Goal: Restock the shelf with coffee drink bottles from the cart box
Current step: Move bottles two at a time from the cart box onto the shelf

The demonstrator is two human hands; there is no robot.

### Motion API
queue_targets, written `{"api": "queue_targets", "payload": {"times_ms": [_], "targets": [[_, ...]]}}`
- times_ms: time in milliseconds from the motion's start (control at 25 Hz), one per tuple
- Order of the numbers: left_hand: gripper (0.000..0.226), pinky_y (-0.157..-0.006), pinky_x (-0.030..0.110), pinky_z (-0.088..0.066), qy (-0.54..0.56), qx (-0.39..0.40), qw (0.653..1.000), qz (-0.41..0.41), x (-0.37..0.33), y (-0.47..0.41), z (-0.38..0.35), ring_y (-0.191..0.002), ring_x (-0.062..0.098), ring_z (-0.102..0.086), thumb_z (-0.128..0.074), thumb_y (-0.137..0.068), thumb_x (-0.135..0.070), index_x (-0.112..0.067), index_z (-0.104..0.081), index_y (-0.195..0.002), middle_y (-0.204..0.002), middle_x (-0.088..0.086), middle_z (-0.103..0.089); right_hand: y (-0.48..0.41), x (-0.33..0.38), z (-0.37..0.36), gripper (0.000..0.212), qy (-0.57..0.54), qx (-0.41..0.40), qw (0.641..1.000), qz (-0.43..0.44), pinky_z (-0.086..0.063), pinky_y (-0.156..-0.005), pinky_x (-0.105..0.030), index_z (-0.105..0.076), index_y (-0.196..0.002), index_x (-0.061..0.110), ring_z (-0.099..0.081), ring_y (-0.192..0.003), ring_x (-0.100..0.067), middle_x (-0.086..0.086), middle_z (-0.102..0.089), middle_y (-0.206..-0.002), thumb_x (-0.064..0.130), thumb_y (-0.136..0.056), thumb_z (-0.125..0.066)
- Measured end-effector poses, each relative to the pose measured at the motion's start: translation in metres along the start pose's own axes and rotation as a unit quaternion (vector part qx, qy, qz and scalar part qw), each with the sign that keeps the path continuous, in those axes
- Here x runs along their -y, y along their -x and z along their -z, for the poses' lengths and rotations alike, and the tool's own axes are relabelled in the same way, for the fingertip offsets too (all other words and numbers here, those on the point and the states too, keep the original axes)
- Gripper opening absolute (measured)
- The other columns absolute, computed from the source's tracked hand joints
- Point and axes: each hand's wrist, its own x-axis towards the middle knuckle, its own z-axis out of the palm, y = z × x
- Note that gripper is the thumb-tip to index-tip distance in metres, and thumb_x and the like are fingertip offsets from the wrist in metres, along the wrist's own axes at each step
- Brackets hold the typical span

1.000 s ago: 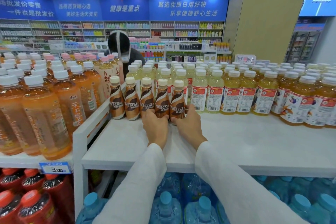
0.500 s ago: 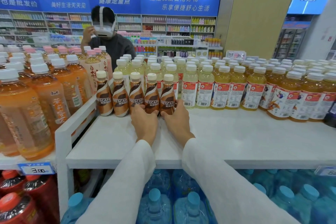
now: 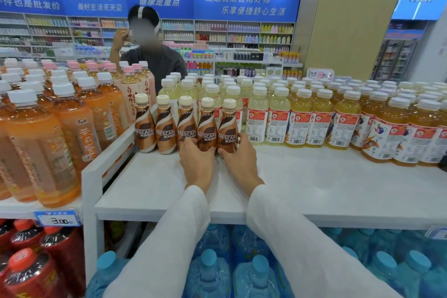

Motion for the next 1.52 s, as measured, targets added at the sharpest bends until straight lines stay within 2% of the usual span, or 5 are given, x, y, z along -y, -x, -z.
{"api": "queue_targets", "payload": {"times_ms": [400,680,1040,1320,1520], "targets": [[0.058,-0.108,0.039,-0.046,-0.046,0.065,0.997,0.002,0.008,0.059,0.063,-0.128,0.023,-0.056,-0.069,-0.092,-0.045,-0.015,-0.056,-0.14,-0.141,0.003,-0.06,0.087,0.007,0.056,0.05,0.017,0.067,0.997,0.037,-0.041,-0.115,-0.038,-0.05,-0.145,0.024,-0.05,-0.135,-0.018,0.004,-0.052,-0.15,0.039,-0.099,-0.062],[0.027,-0.089,0.009,-0.048,0.069,-0.027,0.997,-0.031,0.027,0.176,0.164,-0.111,-0.006,-0.062,-0.067,-0.095,-0.045,-0.035,-0.07,-0.12,-0.114,-0.023,-0.07,0.199,0.016,0.069,0.052,-0.121,0.178,0.974,0.071,-0.04,-0.101,-0.021,-0.057,-0.132,0.053,-0.05,-0.122,0.011,0.04,-0.054,-0.132,0.075,-0.084,-0.052],[0.022,-0.083,0.014,-0.053,0.093,-0.163,0.976,0.107,0.128,0.317,0.313,-0.105,-0.003,-0.067,-0.065,-0.086,-0.048,-0.046,-0.075,-0.106,-0.111,-0.021,-0.074,0.363,-0.01,-0.024,0.018,-0.184,0.375,0.908,-0.02,-0.051,-0.094,-0.021,-0.075,-0.107,0.032,-0.066,-0.105,0.005,0.013,-0.076,-0.111,0.026,-0.09,-0.072],[0.028,-0.079,0.014,-0.054,0.074,-0.302,0.92,0.238,0.214,0.432,0.411,-0.097,0.004,-0.072,-0.069,-0.095,-0.013,-0.039,-0.078,-0.099,-0.102,-0.013,-0.078,0.475,-0.021,-0.083,0.009,-0.089,0.504,0.855,-0.083,-0.045,-0.073,-0.003,-0.073,-0.1,0.039,-0.063,-0.098,0.014,0.026,-0.073,-0.1,0.034,-0.093,-0.069],[0.015,-0.084,0.013,-0.053,0.074,-0.343,0.881,0.318,0.253,0.496,0.45,-0.102,-0.002,-0.068,-0.066,-0.093,-0.034,-0.044,-0.074,-0.102,-0.106,-0.017,-0.076,0.54,-0.033,-0.115,0.013,-0.01,0.594,0.8,-0.083,-0.046,-0.075,-0.006,-0.071,-0.108,0.035,-0.063,-0.098,0.014,0.023,-0.072,-0.106,0.037,-0.096,-0.066]]}}
